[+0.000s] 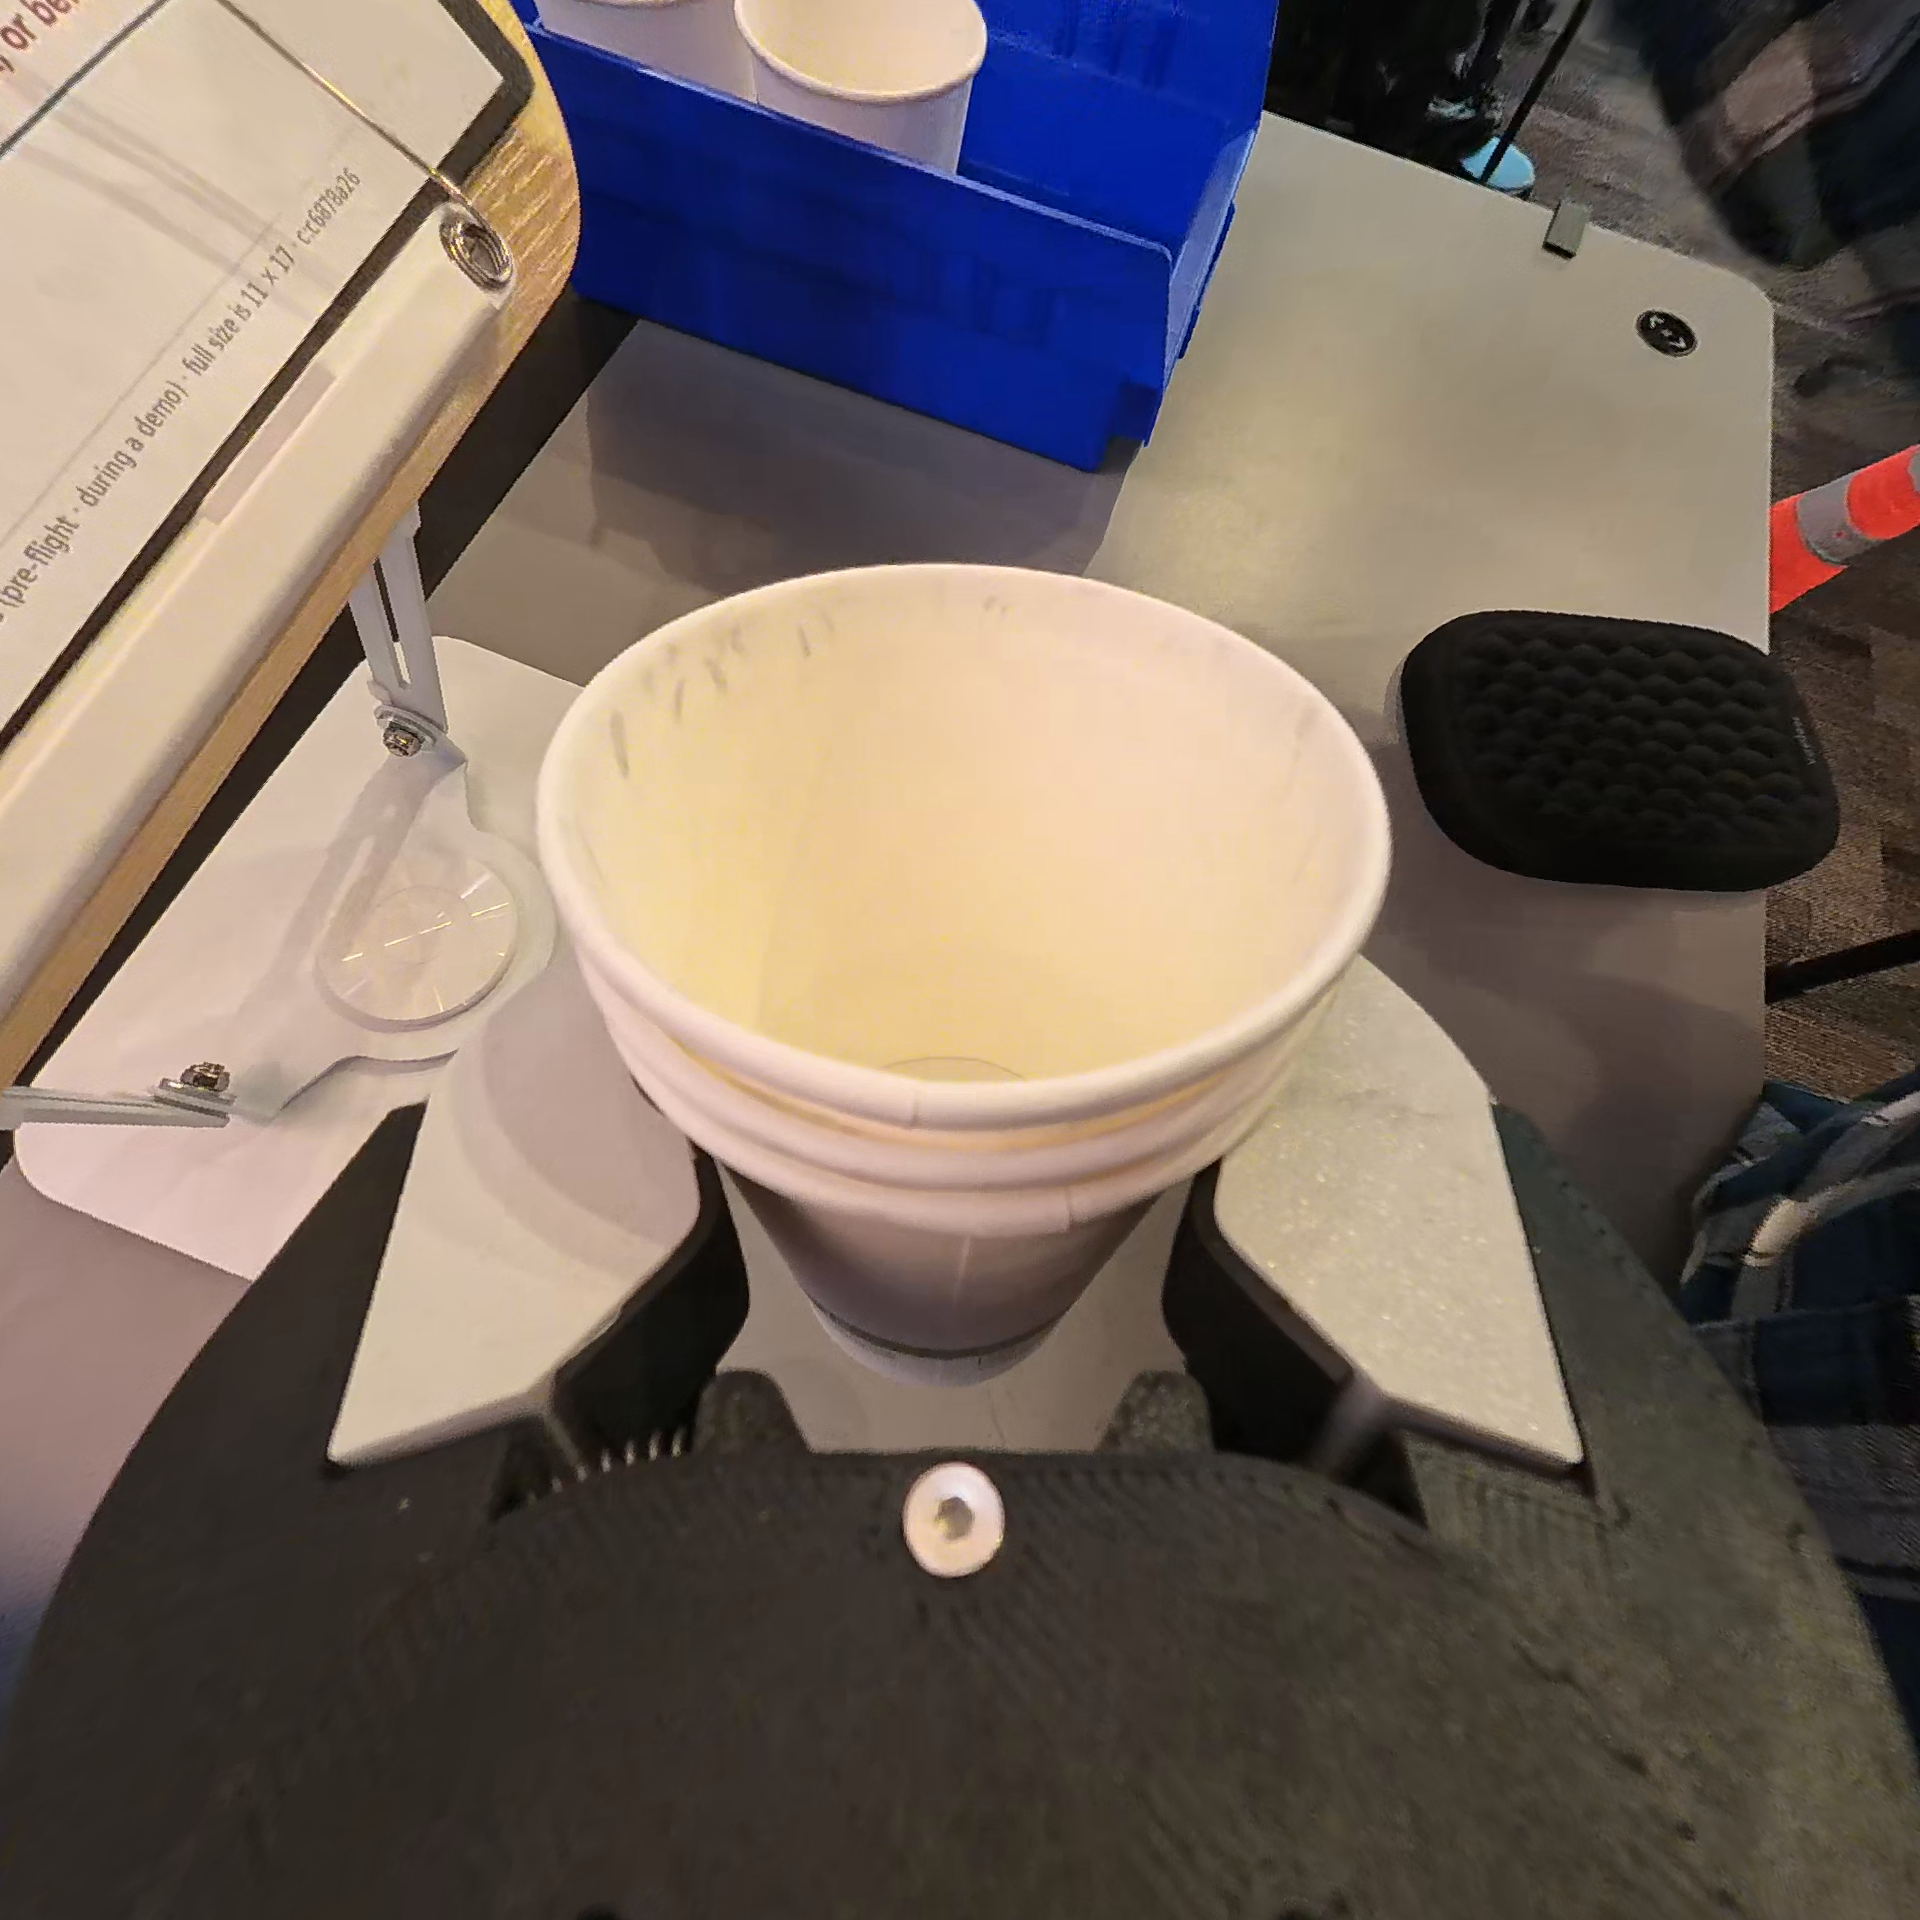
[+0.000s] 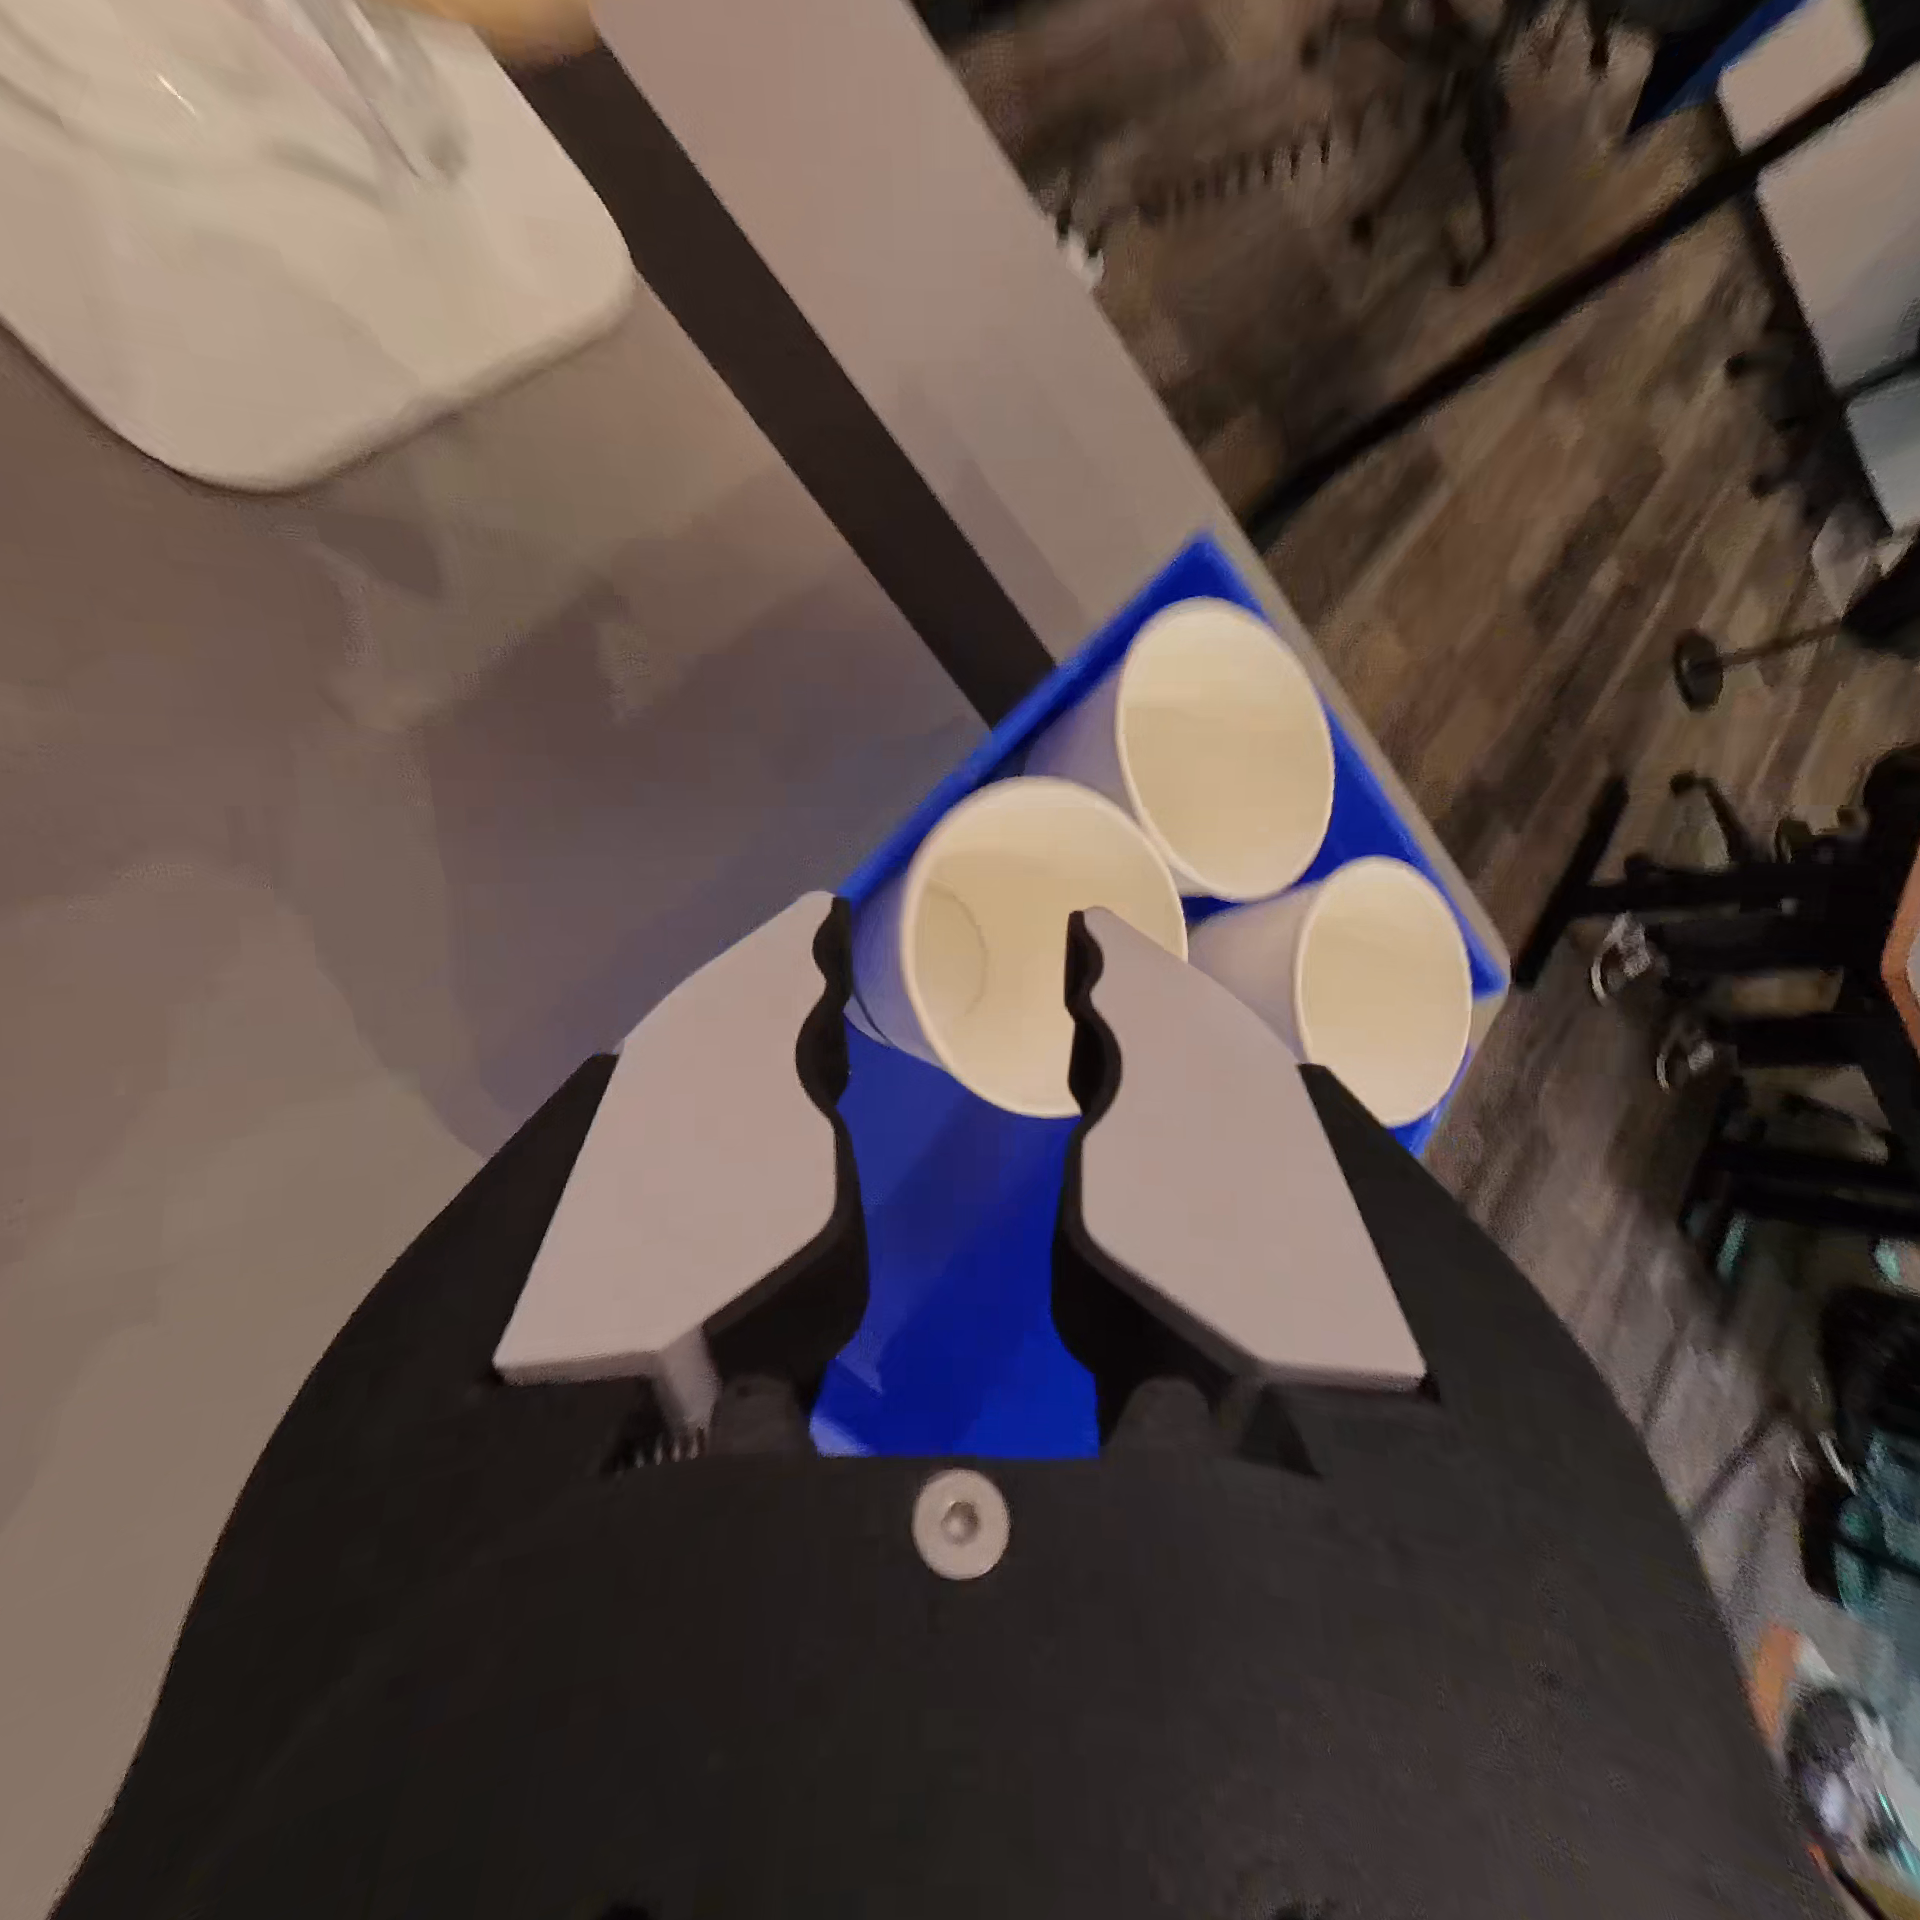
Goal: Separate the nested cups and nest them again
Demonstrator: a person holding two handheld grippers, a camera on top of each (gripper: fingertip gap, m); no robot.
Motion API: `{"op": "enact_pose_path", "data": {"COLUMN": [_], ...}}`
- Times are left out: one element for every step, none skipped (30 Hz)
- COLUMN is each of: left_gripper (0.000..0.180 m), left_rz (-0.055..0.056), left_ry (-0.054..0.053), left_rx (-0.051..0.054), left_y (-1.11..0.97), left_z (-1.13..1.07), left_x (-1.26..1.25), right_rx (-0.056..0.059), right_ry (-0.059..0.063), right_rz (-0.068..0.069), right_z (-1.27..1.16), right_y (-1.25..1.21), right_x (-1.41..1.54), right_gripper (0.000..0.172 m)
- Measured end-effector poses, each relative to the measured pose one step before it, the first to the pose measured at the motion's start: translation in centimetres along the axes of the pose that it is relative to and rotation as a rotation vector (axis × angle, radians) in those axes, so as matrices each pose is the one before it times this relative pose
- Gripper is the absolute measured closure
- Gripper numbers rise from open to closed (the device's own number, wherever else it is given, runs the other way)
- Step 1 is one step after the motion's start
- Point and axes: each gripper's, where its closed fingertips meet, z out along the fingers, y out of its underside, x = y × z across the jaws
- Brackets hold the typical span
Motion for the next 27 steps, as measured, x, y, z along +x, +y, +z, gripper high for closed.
{"op": "enact_pose_path", "data": {"left_gripper": [0.078, 0.078, 0.078, 0.078, 0.078, 0.078, 0.078, 0.078, 0.078, 0.078, 0.078, 0.078, 0.078, 0.078, 0.078, 0.078, 0.078, 0.078, 0.078, 0.078, 0.078, 0.078, 0.078, 0.078, 0.078, 0.078, 0.078], "left_rz": [0.0004, 0.0002, -0.0003, 0.0013, 0.0040, 0.0057, 0.0090, 0.0135, 0.0116, 0.0140, 0.0128, 0.0102, 0.0051, 0.0047, 0.0046, 0.0032, 0.0003, -0.0025, -0.0046, -0.0027, -0.0013, -0.0007, 0.0000, 0.0009, 0.0035, 0.0088, 0.0031], "left_ry": [0.0001, -0.0010, -0.0026, -0.0029, -0.0054, -0.0062, -0.0080, -0.0130, -0.0190, -0.0152, -0.0105, -0.0055, -0.0026, -0.0041, -0.0067, -0.0055, -0.0044, -0.0031, -0.0009, -0.0007, -0.0029, -0.0011, 0.0006, -0.0017, -0.0047, -0.0062, -0.0029], "left_rx": [-0.0014, -0.0022, -0.0034, -0.0024, -0.0002, -0.0025, -0.0065, -0.0085, -0.0146, -0.0139, -0.0068, 0.0021, 0.0023, -0.0005, -0.0033, -0.0055, -0.0041, 0.0001, 0.0017, 0.0011, 0.0002, 0.0001, 0.0004, 0.0006, -0.0044, -0.0084, -0.0031], "left_y": [-0.048, -0.057, -0.065, -0.100, -0.154, -0.149, -0.123, -0.104, -0.021, -0.005, -0.071, -0.164, -0.123, -0.025, 0.058, 0.132, 0.154, 0.113, 0.087, 0.069, 0.076, 0.042, 0.016, -0.013, 0.046, 0.117, 0.025], "left_z": [-0.023, -0.004, 0.014, 0.020, 0.025, 0.028, 0.035, 0.016, 0.001, -0.048, -0.124, -0.180, -0.215, -0.214, -0.197, -0.158, -0.128, -0.110, -0.077, -0.054, -0.027, -0.004, 0.008, 0.023, 0.051, 0.072, 0.063], "left_x": [0.005, -0.008, -0.035, -0.023, -0.036, -0.026, -0.016, -0.029, -0.100, -0.034, 0.047, 0.122, 0.142, 0.085, 0.030, 0.028, 0.008, 0.005, 0.024, 0.027, -0.002, 0.023, 0.036, 0.010, -0.036, -0.072, -0.019], "right_rx": [0.0563, 0.0640, 0.0755, 0.0784, 0.0666, 0.0555, 0.0479, 0.0391, 0.0315, 0.0261, 0.0143, -0.0074, -0.0204, -0.0076, 0.0110, 0.0143, 0.0045, -0.0062, -0.0036, 0.0032, 0.0007, -0.0037, -0.0066, -0.0088, -0.0053, -0.0003, -0.0009], "right_ry": [-0.0314, -0.0541, -0.0670, -0.0676, -0.0691, -0.0703, -0.0676, -0.0603, -0.0559, -0.0417, -0.0212, -0.0057, 0.0033, -0.0017, -0.0166, -0.0187, -0.0083, -0.0048, -0.0033, -0.0027, -0.0058, -0.0020, 0.0026, 0.0006, -0.0011, -0.0019, -0.0028], "right_rz": [-0.0072, -0.0142, -0.0221, -0.0245, -0.0232, -0.0233, -0.0210, -0.0124, -0.0045, -0.0020, -0.0036, -0.0109, -0.0134, -0.0009, 0.0150, 0.0178, 0.0072, 0.0016, 0.0036, 0.0065, 0.0086, 0.0071, 0.0055, 0.0058, 0.0055, 0.0033, 0.0025], "right_z": [-1.421, -1.258, -0.989, -0.615, -0.145, 0.274, 0.606, 0.829, 0.931, 0.963, 0.938, 0.916, 0.803, 0.648, 0.479, 0.383, 0.345, 0.325, 0.280, 0.210, 0.191, 0.185, 0.169, 0.157, 0.112, 0.050, 0.016], "right_y": [-1.901, -2.260, -2.604, -2.731, -2.540, -2.272, -1.976, -1.654, -1.335, -1.046, -0.694, -0.232, 0.090, 0.007, -0.204, -0.253, -0.119, 0.042, 0.028, -0.052, 0.001, 0.092, 0.137, 0.200, 0.137, 0.061, 0.076], "right_x": [-1.107, -1.720, -2.201, -2.370, -2.420, -2.404, -2.270, -1.992, -1.736, -1.370, -0.914, -0.593, -0.331, -0.241, -0.333, -0.324, -0.208, -0.154, -0.113, -0.080, -0.084, -0.008, 0.063, 0.055, 0.029, 0.013, 0.014], "right_gripper": [0.133, 0.137, 0.142, 0.146, 0.149, 0.149, 0.149, 0.150, 0.151, 0.153, 0.154, 0.155, 0.155, 0.155, 0.155, 0.156, 0.157, 0.158, 0.158, 0.160, 0.161, 0.162, 0.163, 0.163, 0.163, 0.164, 0.164]}}
